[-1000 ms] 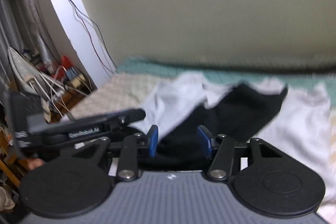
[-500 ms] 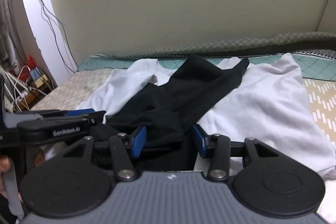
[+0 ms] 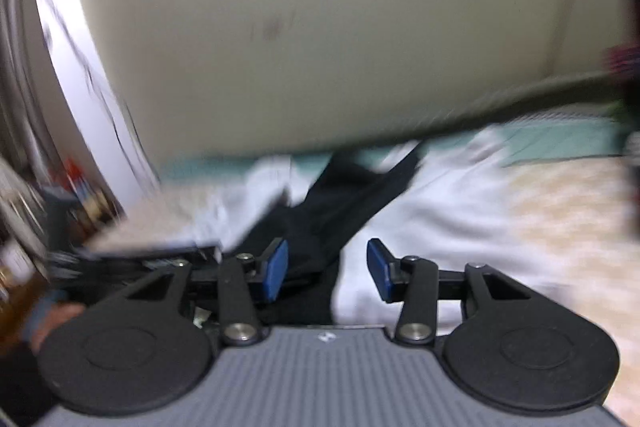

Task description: Fold small clothes

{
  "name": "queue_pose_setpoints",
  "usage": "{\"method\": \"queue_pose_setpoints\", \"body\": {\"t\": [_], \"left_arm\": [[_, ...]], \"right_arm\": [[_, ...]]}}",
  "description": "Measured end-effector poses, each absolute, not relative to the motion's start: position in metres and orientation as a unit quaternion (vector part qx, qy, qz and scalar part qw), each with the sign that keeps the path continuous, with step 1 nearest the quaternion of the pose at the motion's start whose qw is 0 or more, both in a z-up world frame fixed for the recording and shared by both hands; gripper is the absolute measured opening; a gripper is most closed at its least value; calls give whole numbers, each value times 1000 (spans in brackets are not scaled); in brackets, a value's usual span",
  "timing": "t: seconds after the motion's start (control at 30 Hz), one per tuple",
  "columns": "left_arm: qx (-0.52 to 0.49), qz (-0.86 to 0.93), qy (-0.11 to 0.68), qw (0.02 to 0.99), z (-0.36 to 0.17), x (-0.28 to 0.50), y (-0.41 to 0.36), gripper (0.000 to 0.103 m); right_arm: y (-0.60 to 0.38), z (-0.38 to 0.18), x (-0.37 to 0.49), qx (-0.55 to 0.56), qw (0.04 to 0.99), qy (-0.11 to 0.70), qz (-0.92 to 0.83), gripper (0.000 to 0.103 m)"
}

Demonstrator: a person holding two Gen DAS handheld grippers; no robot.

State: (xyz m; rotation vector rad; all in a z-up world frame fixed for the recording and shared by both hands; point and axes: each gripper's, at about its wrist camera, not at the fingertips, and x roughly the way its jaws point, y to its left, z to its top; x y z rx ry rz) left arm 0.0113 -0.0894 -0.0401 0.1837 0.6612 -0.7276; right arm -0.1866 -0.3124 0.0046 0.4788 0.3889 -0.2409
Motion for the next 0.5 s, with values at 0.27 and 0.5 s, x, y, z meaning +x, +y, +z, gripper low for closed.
{"method": "queue_pose_setpoints", "body": {"t": [0.27,0.5], "left_arm": [[110,-349,268,891,-6,-48,-53,52],[145,-322,256,900,14,-97,28,54]], "right_arm": [[-286,-9,-380,248,933,225,-134,35],[-244,-48,-417,264,931,238,-79,21]]}}
